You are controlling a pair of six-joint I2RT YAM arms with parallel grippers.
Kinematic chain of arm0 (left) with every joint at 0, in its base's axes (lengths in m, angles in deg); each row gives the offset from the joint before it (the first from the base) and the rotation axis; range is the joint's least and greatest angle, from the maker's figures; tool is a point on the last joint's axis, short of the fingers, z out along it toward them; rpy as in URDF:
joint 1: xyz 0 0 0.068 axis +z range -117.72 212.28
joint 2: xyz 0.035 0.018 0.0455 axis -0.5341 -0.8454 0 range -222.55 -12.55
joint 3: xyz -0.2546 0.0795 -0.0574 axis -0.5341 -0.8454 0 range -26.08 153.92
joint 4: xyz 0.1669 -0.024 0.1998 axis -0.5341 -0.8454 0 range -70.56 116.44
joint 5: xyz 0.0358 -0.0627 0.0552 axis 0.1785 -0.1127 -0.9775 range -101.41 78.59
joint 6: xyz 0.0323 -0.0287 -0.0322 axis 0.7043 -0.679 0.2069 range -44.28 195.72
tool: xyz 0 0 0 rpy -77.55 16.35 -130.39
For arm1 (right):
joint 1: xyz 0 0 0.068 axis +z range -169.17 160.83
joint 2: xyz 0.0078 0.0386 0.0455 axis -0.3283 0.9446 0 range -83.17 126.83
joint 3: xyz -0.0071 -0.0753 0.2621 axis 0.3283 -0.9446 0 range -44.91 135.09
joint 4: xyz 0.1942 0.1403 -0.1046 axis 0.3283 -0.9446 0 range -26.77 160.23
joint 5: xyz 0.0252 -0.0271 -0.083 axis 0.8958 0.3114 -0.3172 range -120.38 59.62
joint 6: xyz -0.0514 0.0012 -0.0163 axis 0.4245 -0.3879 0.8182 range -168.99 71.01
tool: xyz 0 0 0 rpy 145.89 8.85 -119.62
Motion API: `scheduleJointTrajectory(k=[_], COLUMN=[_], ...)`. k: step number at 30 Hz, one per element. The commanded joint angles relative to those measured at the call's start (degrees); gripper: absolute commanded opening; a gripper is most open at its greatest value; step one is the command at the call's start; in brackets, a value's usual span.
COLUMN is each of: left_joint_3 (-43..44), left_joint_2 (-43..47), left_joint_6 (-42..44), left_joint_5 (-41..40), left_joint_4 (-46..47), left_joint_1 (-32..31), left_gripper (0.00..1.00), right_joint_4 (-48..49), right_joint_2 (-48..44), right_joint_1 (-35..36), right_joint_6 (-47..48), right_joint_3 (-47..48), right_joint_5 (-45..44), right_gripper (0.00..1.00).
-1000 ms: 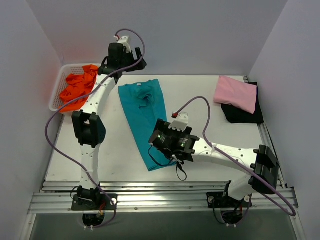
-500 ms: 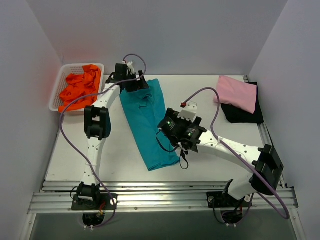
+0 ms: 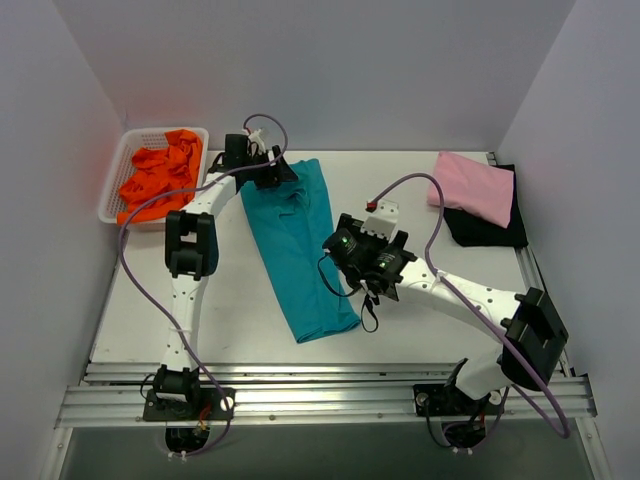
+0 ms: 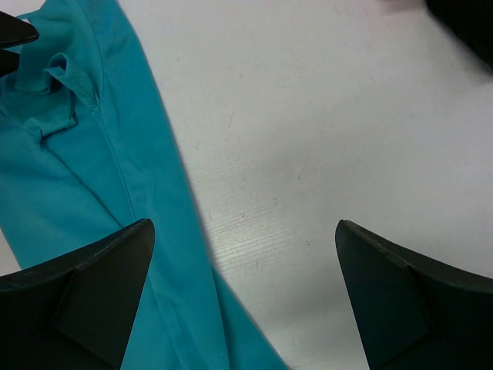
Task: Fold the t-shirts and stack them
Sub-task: Rotate the tshirt 90 degrees
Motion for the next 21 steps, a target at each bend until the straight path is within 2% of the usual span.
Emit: scheduleJointTrajectory(k=[1, 9, 21], left_joint_3=[-0.6, 0.0, 2.8], left_joint_2=[1.2, 0.4, -1.6], left_joint_6=[-0.8, -0.6, 0.8], left_joint_5=[2.6, 2.5, 1.3], left_joint_4=[4.5, 3.6, -0.5], left_joint_1=[0.5, 0.6, 0.3], left_gripper=[0.84, 0.59, 0.52], right_joint_4=[0.3, 1.4, 2.8], right_joint_2=[0.7, 1.0, -0.1], right_joint_1=[-0.6, -1.7, -4.0], right_joint_6=[1.0, 1.8, 2.9], right_joint_3=[-0.5, -1.0, -2.5], right_joint_5=[-1.0, 0.4, 3.1], right_gripper=[1.0, 1.0, 1.0])
